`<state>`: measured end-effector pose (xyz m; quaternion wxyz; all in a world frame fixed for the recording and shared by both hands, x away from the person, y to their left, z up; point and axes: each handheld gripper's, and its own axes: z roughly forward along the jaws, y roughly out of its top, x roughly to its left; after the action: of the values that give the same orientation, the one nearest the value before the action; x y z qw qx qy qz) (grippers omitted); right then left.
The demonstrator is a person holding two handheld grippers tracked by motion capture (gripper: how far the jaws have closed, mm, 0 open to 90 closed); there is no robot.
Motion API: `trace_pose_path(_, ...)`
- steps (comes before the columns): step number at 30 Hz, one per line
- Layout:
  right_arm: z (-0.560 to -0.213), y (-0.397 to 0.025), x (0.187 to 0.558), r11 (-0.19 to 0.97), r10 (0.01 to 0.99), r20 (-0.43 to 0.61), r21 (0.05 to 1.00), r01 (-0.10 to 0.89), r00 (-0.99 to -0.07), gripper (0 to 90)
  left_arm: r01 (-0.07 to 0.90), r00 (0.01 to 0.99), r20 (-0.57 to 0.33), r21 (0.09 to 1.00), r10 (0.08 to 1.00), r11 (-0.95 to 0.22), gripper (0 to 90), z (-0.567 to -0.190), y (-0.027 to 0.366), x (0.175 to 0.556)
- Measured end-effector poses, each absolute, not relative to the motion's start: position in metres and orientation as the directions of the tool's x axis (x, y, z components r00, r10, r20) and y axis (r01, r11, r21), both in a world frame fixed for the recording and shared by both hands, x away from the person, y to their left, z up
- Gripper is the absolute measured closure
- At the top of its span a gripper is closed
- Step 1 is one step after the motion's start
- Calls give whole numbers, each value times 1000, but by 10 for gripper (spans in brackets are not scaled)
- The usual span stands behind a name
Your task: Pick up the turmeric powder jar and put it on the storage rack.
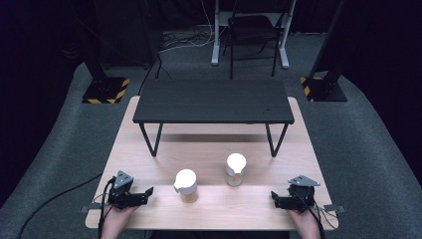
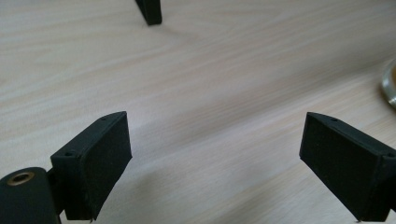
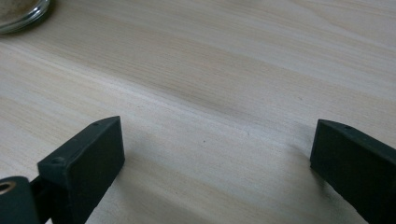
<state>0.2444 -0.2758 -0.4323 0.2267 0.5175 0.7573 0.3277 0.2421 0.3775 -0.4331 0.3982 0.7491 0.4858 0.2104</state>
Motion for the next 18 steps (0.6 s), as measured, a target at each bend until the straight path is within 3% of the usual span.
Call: trace_pose_path(18,-432,-276,244,250,932,-4,731,635,-361,20,428,527,-84,886,846,-178,95,-414,372,219)
